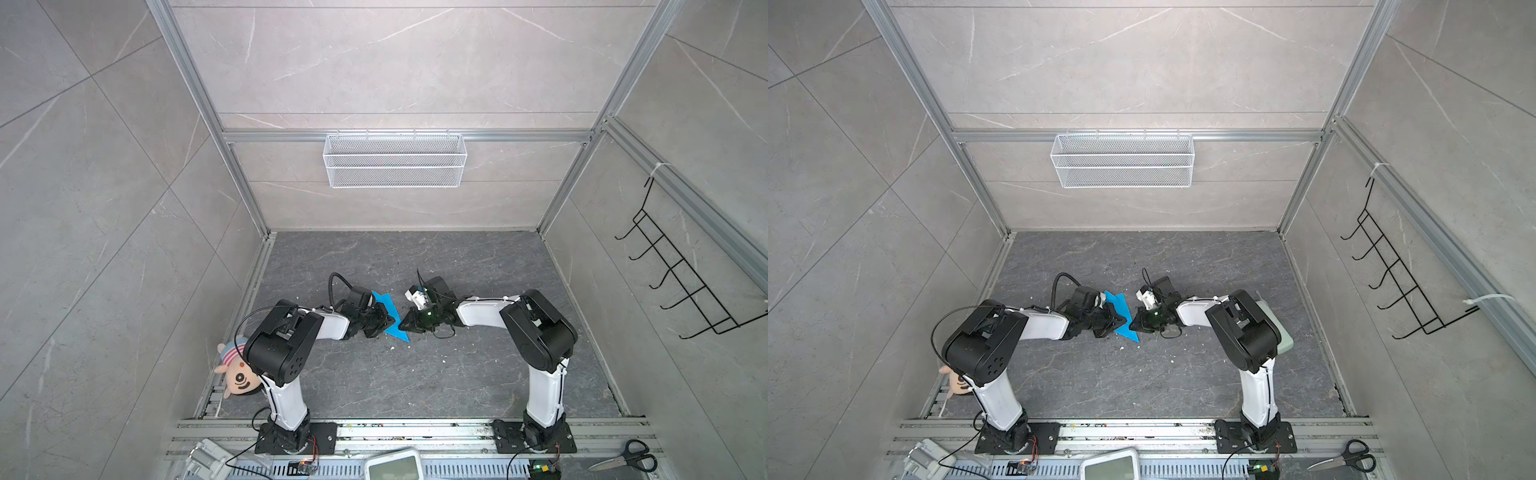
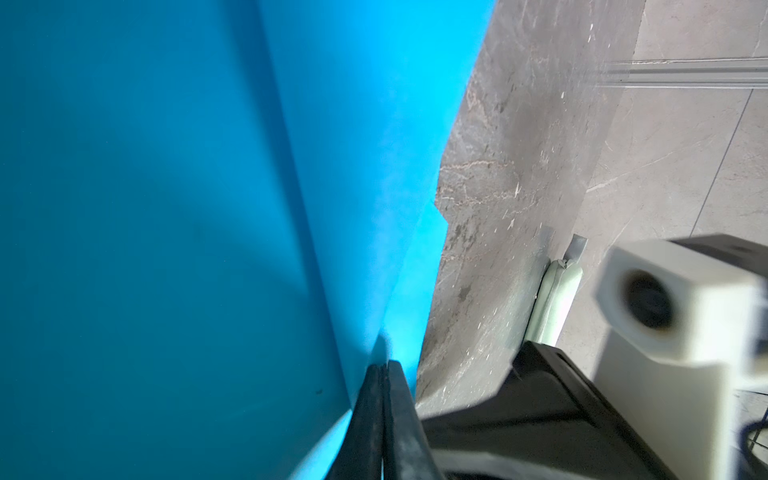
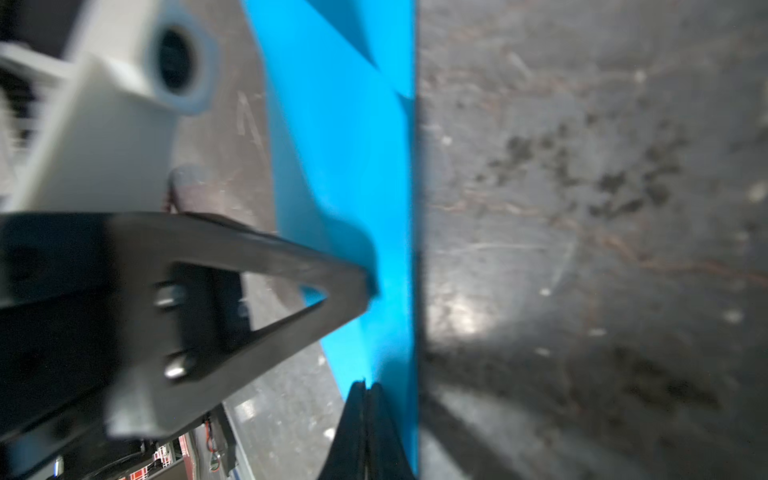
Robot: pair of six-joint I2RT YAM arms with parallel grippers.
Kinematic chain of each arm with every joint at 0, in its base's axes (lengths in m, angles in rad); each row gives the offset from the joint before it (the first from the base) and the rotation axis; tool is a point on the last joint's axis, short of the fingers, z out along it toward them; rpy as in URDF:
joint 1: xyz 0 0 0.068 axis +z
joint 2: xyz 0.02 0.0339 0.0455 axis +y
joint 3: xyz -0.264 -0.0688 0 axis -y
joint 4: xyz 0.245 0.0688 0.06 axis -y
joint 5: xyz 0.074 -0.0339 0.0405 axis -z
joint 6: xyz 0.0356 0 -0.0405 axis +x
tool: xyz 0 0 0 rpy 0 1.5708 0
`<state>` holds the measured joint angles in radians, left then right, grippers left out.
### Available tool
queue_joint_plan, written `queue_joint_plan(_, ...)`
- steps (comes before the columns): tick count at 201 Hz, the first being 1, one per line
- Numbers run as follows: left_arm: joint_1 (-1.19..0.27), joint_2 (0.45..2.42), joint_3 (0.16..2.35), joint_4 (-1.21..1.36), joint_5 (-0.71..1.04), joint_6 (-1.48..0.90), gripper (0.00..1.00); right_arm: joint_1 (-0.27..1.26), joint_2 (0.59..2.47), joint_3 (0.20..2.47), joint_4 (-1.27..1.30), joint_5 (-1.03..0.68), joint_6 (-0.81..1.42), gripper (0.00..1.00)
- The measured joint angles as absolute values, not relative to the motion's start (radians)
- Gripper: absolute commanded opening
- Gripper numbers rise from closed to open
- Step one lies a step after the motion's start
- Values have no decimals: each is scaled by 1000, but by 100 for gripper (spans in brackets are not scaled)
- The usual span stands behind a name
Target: Fold a paper plane with a square sheet of paper (pick it up from the middle)
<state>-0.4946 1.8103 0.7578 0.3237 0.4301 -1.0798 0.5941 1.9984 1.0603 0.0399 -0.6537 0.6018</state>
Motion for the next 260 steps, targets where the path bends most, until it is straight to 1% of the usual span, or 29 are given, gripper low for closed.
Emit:
queue_joint_plan(45,-481,1810,783,271,440,-1015,12,593,2003,1071,19,-651,563,7)
queue_joint_plan(89,-396,1818,844,156,462,-875,12,593,2006,1074,10,-651,519,7)
queue_joint_plan(124,-347,1853,896,114,498,-810,12,593,2007,1074,10,-652,512,7)
queue_joint_plan(260,-223,1933,1040,20,469,-739,12,593,2009,1079,0,-653,500,6)
